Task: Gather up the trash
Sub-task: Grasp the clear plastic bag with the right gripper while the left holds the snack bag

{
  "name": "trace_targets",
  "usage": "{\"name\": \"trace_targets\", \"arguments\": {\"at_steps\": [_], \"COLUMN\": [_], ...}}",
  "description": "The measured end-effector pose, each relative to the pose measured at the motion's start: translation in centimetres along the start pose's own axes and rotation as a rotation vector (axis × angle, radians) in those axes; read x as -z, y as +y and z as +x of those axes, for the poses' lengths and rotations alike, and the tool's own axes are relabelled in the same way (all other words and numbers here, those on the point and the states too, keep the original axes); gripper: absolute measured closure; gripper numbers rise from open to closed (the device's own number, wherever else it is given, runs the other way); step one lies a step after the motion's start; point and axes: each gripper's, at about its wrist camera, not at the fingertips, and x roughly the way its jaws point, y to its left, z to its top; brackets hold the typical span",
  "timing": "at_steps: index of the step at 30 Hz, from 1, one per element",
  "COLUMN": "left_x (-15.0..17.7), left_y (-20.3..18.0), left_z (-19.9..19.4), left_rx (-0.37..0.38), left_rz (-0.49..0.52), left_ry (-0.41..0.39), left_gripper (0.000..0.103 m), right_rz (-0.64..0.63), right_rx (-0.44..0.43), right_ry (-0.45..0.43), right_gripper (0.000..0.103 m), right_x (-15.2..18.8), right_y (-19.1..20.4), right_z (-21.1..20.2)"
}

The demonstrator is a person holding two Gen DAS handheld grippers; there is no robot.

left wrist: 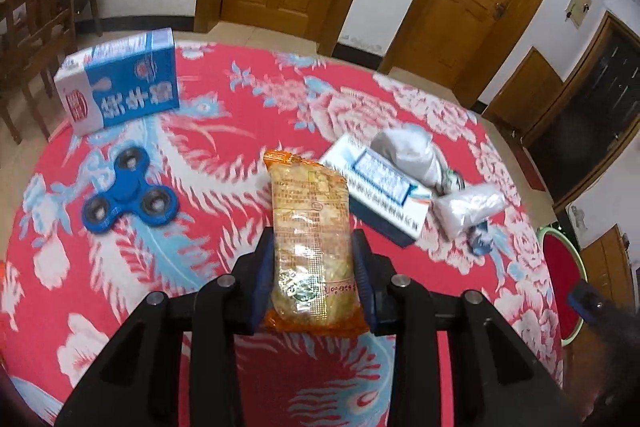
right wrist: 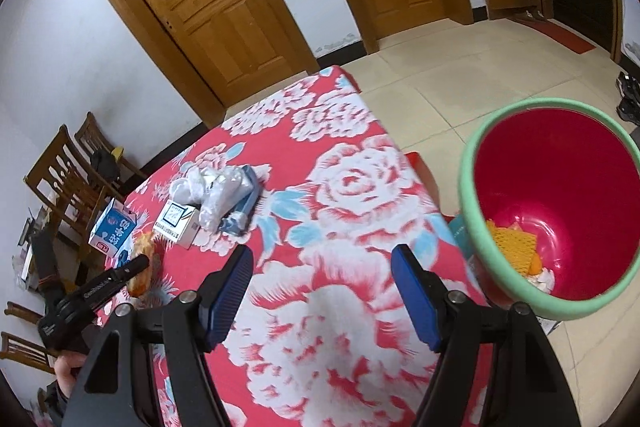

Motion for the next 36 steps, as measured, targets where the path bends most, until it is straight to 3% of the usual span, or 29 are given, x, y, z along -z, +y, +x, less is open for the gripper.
{"name": "trace_targets", "arguments": {"at_steps": [7,36], "left_x": [-1.8,-1.5], "left_y": [0.7,2.2], "left_z": [1.4,2.3], "left_rx": [-0.016,0.020], "left_rz": [-0.004,-0.007], "left_ry": [0.001,-0.032], "left_gripper": [0.066,0.066], "right_rz": [-0.028,-0.168], "right_rx": [-0.010,-0.016], "right_ry": [0.026,0.052], "right_gripper": [0.029,0.029], "right_x": [-0.2,-3.4], "right_y": [2.3,10.3], "right_z": [1.8,9.8]}}
